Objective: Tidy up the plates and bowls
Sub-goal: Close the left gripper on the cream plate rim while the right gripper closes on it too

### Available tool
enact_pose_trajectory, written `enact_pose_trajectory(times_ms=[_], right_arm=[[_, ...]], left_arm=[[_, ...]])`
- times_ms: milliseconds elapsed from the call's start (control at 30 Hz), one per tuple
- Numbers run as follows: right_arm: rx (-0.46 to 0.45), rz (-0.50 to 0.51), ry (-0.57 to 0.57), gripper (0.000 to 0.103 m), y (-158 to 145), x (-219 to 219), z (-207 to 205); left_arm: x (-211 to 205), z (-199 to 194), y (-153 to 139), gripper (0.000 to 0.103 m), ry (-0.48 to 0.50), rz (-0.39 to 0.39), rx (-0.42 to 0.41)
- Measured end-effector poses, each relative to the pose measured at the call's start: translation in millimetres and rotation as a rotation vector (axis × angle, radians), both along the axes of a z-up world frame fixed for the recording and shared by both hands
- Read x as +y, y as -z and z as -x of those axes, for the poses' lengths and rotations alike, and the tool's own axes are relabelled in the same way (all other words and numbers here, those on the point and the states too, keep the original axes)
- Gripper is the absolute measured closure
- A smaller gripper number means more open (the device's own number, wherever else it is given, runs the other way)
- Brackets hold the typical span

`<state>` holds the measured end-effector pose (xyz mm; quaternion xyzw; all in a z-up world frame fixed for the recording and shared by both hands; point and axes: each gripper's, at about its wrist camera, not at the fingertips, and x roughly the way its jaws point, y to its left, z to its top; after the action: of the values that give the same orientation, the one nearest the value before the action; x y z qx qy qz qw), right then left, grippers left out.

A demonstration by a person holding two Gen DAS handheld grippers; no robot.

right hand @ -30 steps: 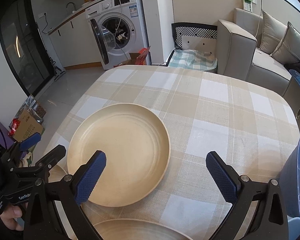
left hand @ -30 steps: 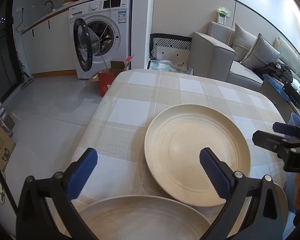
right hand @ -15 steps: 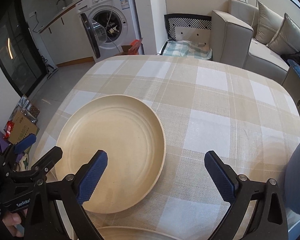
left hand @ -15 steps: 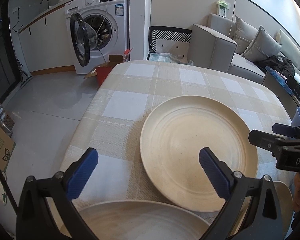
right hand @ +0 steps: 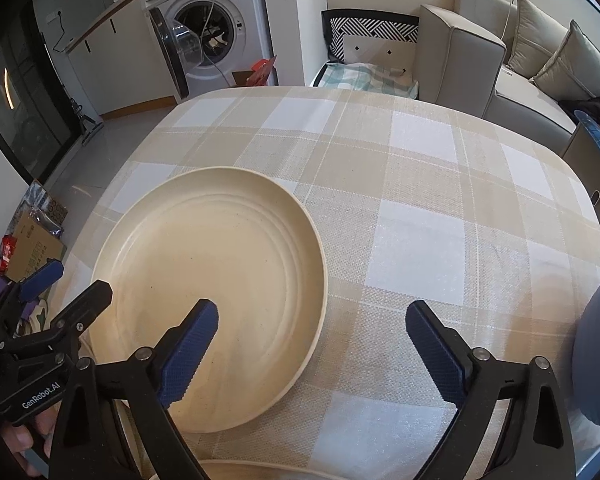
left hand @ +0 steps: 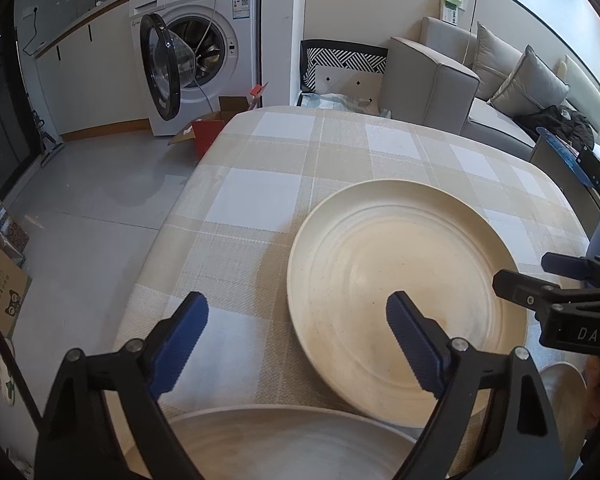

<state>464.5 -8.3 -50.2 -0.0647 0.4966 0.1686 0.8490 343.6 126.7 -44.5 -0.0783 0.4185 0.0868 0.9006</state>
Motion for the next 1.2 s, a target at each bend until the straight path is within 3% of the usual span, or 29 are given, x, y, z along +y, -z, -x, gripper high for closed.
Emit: enact_pose_trajectory(times_ms=[200,400,567,833,1200], right_arm=[[0.032,0.004,-0.001,0.015,8.0,1.4,-4.3],[0.042,0.012,-0.002,0.021,10.5,1.9,-6.3],[0.057,0.013,-0.004,0.029,14.5,2.3,-9.0],[0.075,0.0,-0.001,0.04,17.1,1.7,-10.8],[0.077,0.014,-0.038,0.058,19.5,8.6,-9.2]], left_arm=[[1.1,-2.7,3.8,0.018,0.005,0.002,0.016],[0.0,-5.4,8.4,0.035,0.014,0.014,0.031],[-1.2,-7.4,10.0,0.04,0.021,0.018,0.036],[-1.5,-8.5,14.5,0.062,0.035,0.032,0.05],[-2.0,-8.9,17.1,0.078,0.045,0.044,0.057]])
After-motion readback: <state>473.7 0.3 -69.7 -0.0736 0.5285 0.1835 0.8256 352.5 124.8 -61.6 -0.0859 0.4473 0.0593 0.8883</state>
